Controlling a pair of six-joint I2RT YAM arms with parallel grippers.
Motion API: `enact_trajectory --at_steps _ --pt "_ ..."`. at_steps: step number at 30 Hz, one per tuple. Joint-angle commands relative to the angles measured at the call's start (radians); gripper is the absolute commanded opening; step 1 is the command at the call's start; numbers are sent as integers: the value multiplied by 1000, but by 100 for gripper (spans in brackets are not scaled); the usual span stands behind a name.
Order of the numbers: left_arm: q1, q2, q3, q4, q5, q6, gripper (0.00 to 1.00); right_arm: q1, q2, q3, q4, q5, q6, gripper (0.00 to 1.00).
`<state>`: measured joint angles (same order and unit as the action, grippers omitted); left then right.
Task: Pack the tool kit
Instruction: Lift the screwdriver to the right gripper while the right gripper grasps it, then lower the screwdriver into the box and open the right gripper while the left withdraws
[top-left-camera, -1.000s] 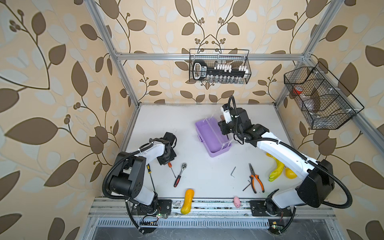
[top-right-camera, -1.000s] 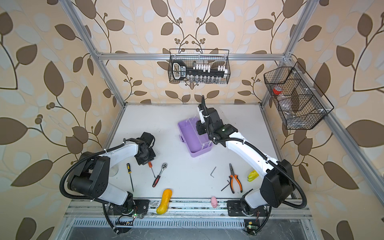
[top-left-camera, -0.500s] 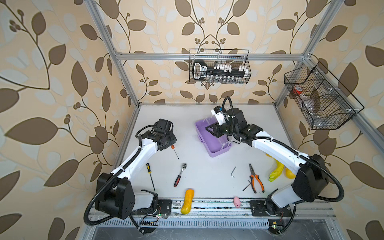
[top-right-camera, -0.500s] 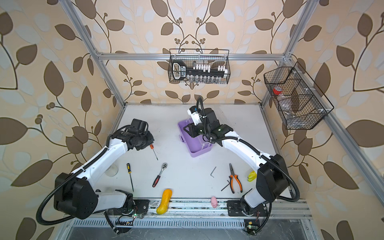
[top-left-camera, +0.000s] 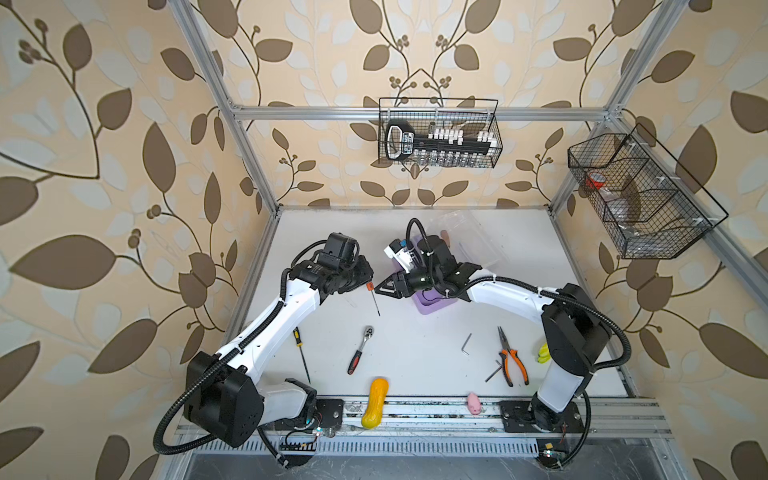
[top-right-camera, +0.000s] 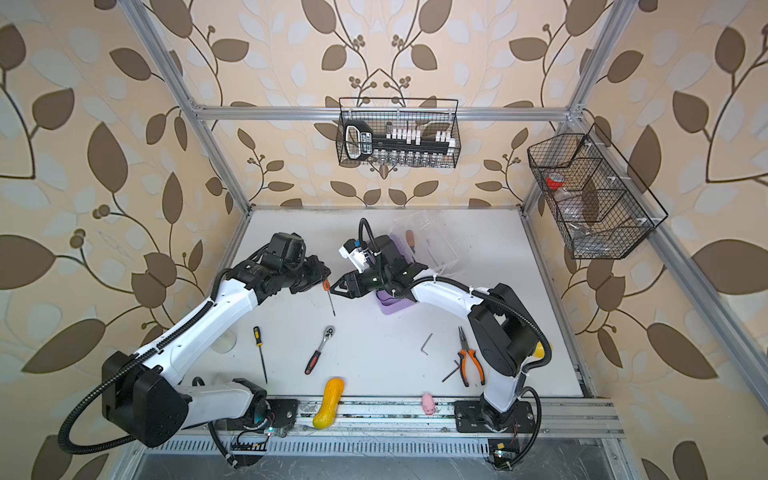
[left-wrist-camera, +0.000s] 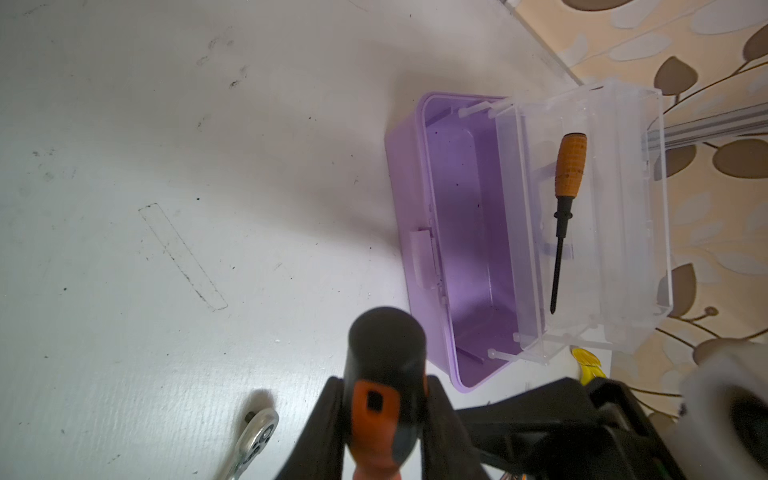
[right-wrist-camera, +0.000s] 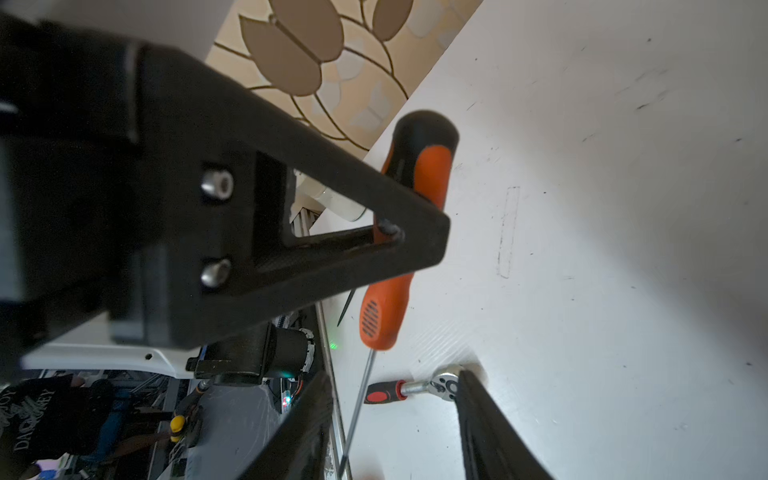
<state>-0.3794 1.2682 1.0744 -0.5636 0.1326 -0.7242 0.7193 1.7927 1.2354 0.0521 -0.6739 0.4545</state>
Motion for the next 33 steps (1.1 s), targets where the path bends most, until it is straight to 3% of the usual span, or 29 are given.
enact_trajectory --at_steps 1,5,8,16,17,19,20,21,22,28,33 --pt "-19 -42 31 46 35 -25 0 2 27 3 102 -50 59 52" --pt "-39 -35 30 53 33 -41 0 2 50 -3 186 -66 111 51" --pt "-50 -32 26 68 43 -56 0 3 64 -14 249 -62 154 44" --pt "-62 -29 27 89 47 -75 0 -9 71 -14 239 -31 155 10" --pt "-62 -31 27 96 48 -72 7 -11 67 -14 227 -26 145 8" --pt "-64 -41 23 114 55 -69 44 -13 55 -6 181 -13 111 4" --pt "-64 -52 17 125 55 -67 70 -18 48 2 136 -1 83 4" --pt "-64 -68 11 136 45 -67 87 -23 38 3 82 16 48 3" --pt "-64 -85 6 135 26 -66 95 -28 32 35 29 33 10 2" --pt "-64 -242 -26 81 -192 -34 99 -71 -9 130 -327 264 -242 0" --pt "-64 -372 -83 60 -371 -20 99 -86 -20 182 -485 641 -363 0"
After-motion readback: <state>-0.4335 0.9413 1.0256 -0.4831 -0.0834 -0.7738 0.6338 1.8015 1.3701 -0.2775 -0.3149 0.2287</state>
